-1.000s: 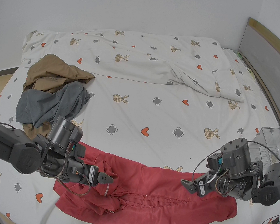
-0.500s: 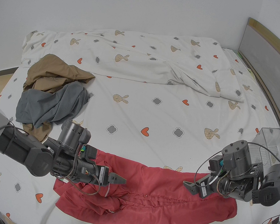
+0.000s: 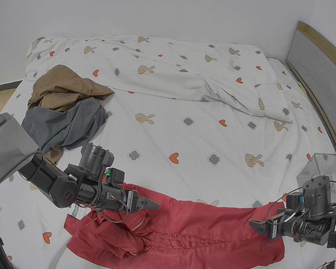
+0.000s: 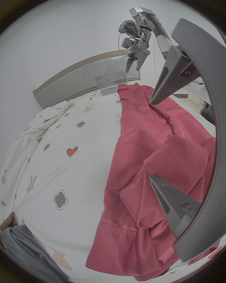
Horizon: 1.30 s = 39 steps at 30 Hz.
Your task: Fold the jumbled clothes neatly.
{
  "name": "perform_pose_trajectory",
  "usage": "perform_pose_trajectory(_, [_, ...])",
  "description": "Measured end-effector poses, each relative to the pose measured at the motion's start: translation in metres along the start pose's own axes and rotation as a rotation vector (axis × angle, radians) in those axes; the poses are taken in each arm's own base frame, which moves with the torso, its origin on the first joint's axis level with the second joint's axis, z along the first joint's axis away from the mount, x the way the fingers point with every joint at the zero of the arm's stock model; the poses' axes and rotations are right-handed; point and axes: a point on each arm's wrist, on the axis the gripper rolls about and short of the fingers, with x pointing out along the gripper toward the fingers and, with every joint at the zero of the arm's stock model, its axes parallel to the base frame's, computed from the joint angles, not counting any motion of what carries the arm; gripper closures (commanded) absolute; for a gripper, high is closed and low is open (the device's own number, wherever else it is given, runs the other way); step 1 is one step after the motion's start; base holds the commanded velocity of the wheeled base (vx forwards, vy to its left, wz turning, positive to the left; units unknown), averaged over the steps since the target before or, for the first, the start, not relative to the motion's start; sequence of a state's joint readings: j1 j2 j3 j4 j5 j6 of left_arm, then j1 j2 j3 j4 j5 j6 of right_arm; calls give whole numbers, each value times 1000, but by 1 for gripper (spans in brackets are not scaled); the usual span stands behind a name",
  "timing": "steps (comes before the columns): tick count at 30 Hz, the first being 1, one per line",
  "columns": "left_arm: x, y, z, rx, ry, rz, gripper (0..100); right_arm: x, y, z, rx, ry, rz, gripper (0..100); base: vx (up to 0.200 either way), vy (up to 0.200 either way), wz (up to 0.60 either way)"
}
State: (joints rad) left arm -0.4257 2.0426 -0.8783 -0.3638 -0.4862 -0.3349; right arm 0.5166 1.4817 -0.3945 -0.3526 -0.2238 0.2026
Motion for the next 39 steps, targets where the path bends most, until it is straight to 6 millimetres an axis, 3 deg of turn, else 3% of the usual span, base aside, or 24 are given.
perform_pose_trajectory(5, [-4, 8, -4, -21, 0, 15, 0, -11, -14, -3, 53, -21, 25, 0, 0, 0, 0])
perform_pose_trajectory(11, [-33, 7, 3, -22, -74, 23, 0, -18, -19, -3, 75, -40, 48, 0, 0, 0, 0])
perform_pose_trajectory(19, [-70, 40, 11, -48, -170, 114, 0, -20, -21, -6, 81, -40, 52, 0, 0, 0, 0])
perform_pose_trajectory(26, [-66, 72, 0, -85, -130, 178, 0, -19, -21, -8, 82, -29, 55, 0, 0, 0, 0])
perform_pose_trajectory(39, [-57, 83, -14, -126, -69, 189, 0, -16, -23, -11, 104, -6, 45, 0, 0, 0, 0])
